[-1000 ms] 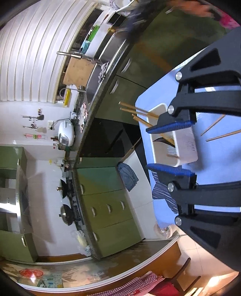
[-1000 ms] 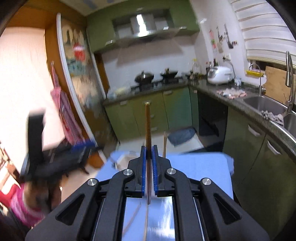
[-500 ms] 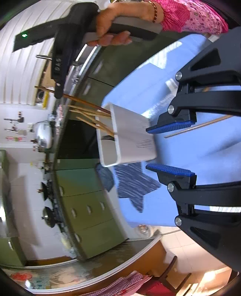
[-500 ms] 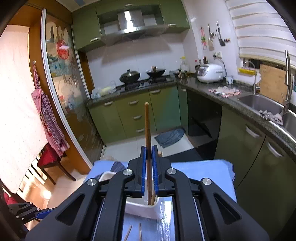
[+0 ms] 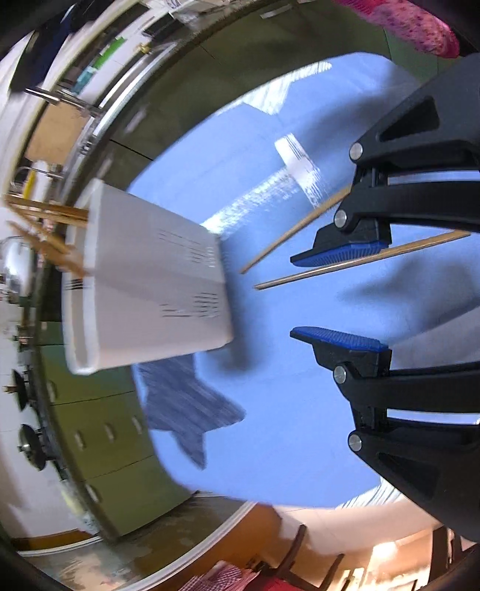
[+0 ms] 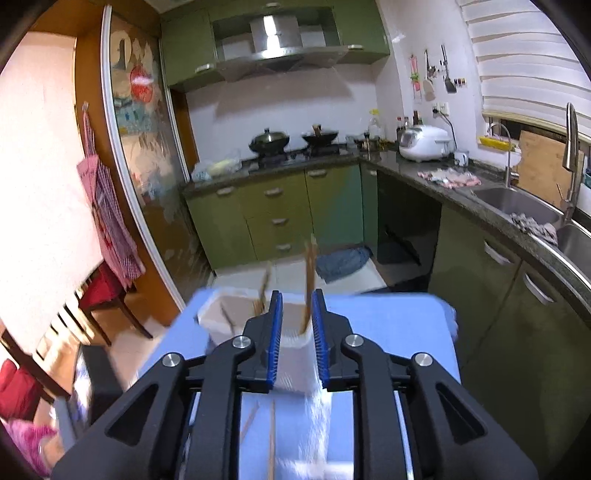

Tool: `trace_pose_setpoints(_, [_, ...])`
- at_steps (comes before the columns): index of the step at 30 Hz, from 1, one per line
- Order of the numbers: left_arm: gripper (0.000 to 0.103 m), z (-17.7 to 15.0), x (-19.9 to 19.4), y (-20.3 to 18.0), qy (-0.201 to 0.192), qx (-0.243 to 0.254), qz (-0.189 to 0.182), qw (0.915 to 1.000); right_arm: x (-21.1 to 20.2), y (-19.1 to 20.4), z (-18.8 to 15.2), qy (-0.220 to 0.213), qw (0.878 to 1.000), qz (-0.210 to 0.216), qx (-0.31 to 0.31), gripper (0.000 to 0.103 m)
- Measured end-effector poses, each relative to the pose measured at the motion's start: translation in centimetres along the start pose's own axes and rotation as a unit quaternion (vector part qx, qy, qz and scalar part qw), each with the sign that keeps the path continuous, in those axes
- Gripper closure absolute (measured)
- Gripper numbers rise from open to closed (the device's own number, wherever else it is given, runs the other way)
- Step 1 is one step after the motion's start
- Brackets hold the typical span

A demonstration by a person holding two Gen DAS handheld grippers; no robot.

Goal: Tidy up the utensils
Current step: 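Grasp the last wooden chopstick with the left gripper while the right gripper grasps another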

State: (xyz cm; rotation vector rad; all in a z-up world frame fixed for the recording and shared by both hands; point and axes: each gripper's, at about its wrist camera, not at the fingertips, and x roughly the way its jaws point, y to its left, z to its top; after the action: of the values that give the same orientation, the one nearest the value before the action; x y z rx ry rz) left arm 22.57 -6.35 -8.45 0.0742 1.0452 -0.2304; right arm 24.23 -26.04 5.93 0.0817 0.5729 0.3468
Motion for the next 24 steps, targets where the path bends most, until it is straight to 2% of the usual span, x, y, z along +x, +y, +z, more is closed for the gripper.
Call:
trace_pose_setpoints(3, [0.071,-0.3,2.1,-0.5,0.022,-0.002,0.000,0.9998,-0.7,-1.3,-3.3,0.020,1.000,-0.007,0.008,0.076])
trace_pose_setpoints(9, [0.071,-0.7,5.2,-1.3,0.059,-0.008,0.014,0.9981,-0.7,-3.8,-9.4,0.064,0.997,-0.020,0.032,0.076])
trace_pose_setpoints(13, [0.072,-0.9,6.7,-1.4,0.078,-0.021,0.021,0.9965,-0.3,-4.7,-11.9,0.084,0.995,-0.017,0.044,0.076])
trace_pose_setpoints(15, [0.078,-1.0,7.1,-1.6,0.084,-0.022,0.022,0.9960,0.1,-4.9,-12.5,0.093,0.994,-0.014,0.047,0.076])
trace_pose_setpoints(21, [0.078,-1.5,7.1,-2.5,0.085,-0.019,0.031,0.9957,1.1,-4.9,-13.5,0.111,0.992,-0.002,0.052,0.076])
trace_pose_setpoints(24, [0.087,-1.6,7.0,-2.8,0.087,-0.017,0.034,0.9955,1.3,-4.7,-13.5,0.113,0.992,0.001,0.054,0.076])
